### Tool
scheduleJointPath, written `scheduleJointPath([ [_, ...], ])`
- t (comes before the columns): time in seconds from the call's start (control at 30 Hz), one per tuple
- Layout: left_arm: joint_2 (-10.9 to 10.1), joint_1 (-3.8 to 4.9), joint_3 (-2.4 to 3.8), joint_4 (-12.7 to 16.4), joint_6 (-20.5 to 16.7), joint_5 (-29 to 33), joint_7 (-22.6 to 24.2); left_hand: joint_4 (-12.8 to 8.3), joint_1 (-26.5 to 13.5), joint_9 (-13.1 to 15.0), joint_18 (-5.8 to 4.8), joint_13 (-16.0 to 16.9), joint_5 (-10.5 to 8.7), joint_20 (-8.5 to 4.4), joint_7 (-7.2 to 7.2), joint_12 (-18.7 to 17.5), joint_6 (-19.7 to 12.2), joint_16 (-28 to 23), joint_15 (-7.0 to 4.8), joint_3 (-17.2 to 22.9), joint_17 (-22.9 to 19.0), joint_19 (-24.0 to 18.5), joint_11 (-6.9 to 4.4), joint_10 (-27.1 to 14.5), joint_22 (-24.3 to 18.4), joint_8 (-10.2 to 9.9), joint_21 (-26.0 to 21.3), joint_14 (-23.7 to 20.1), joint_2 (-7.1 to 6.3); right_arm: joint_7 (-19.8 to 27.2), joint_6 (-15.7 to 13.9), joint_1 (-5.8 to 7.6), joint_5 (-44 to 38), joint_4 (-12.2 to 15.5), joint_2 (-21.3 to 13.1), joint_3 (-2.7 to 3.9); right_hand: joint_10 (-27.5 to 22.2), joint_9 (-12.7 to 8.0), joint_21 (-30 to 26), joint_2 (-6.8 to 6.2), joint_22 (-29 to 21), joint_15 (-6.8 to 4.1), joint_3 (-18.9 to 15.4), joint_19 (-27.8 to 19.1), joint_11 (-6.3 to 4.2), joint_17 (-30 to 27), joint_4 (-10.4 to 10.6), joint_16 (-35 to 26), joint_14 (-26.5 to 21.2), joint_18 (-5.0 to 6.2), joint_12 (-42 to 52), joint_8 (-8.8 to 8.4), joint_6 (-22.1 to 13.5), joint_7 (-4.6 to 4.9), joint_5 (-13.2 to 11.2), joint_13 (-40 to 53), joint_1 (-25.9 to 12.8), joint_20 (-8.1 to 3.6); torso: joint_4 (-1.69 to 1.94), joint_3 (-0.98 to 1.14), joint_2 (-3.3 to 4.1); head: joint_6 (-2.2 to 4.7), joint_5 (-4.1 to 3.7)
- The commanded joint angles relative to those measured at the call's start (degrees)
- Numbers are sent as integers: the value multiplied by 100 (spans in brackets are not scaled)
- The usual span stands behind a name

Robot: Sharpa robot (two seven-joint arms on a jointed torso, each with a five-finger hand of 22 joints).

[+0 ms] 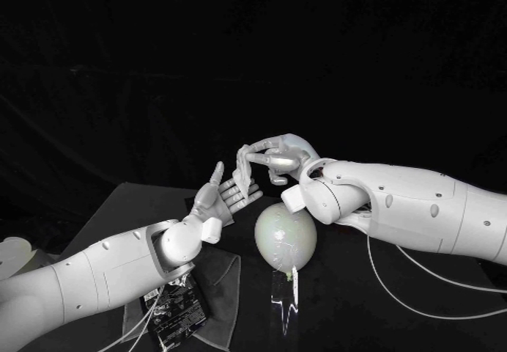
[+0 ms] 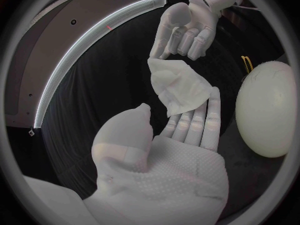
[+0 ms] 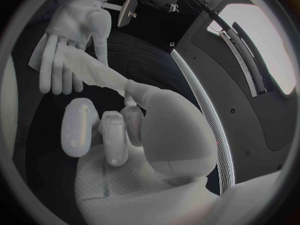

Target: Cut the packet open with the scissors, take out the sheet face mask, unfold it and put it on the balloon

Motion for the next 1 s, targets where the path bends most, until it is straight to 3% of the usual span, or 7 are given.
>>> scheduleJointPath([
  [0.03,-10,3,18,39,161,23,146,-1,132,14,122,9,-22,-1,771,43,24,-4,-20,-48,2,72,-5,87,8,68,-20,87,11,-10,84,-30,-12,-10,-61,0,76,316,25,51,1036,-41,37,27,-34,1363,-4,40,565,14,18,61,28,-2,38,553,-10,-20,4,5,2,0,8],
  [0.23,-17,4,31,57,150,14,190,0,568,26,140,1,-24,-27,749,84,89,-1,-51,-117,8,232,-32,203,10,205,-19,250,-39,-54,75,-65,-19,-11,-187,-16,76,316,25,51,1036,-41,37,27,-34,1363,-4,40,565,14,18,61,28,-2,38,553,-10,-20,-1,2,-4,-3,1],
  [0.37,-9,5,38,61,128,-62,218,-84,1142,20,140,-2,-35,-43,729,111,157,-5,-87,-183,14,321,-65,317,6,312,-48,389,-211,-87,68,-87,-33,9,-290,-42,76,316,25,51,1036,-41,37,27,-34,1363,-4,40,565,14,18,61,28,-2,38,553,-10,-20,-4,-1,-5,-5,6],
  [0.47,-5,6,45,64,78,-210,230,-399,1915,15,147,12,-26,-91,641,209,376,84,-172,-173,63,432,-157,590,14,438,-46,678,-451,-98,56,-116,-41,52,-382,-57,80,318,32,48,1038,-40,46,30,-33,1373,-13,42,567,12,22,66,26,-1,37,558,-22,-19,3,3,-1,3,12],
  [0.57,-1,8,50,64,2,-372,225,-618,2444,-24,145,11,-24,-146,554,260,664,148,-252,-125,111,545,-242,804,24,509,-29,901,-540,-95,43,-136,-44,80,-431,-63,80,318,32,48,1038,-40,46,30,-33,1373,-13,42,567,12,22,66,26,-1,37,558,-22,-19,4,6,0,9,8],
  [0.83,24,10,54,75,-237,-788,148,-964,3223,-175,153,16,-17,-361,412,352,1137,412,-479,29,284,938,-428,1294,77,471,141,1466,-747,-70,34,-172,-48,191,-522,-69,80,318,32,48,1038,-40,46,30,-33,1373,-13,42,567,12,22,66,26,-1,37,558,-22,-19,4,2,0,24,-9],
  [1.0,46,11,55,57,-453,-926,100,-923,3404,-359,128,6,-18,-426,342,388,1370,637,-570,60,462,985,-523,1617,74,292,172,1651,-918,-56,31,-188,-54,323,-605,-70,80,318,32,48,1038,-40,46,30,-33,1373,-13,42,567,12,22,66,26,-1,37,558,-22,-19,9,1,2,27,-14],
])
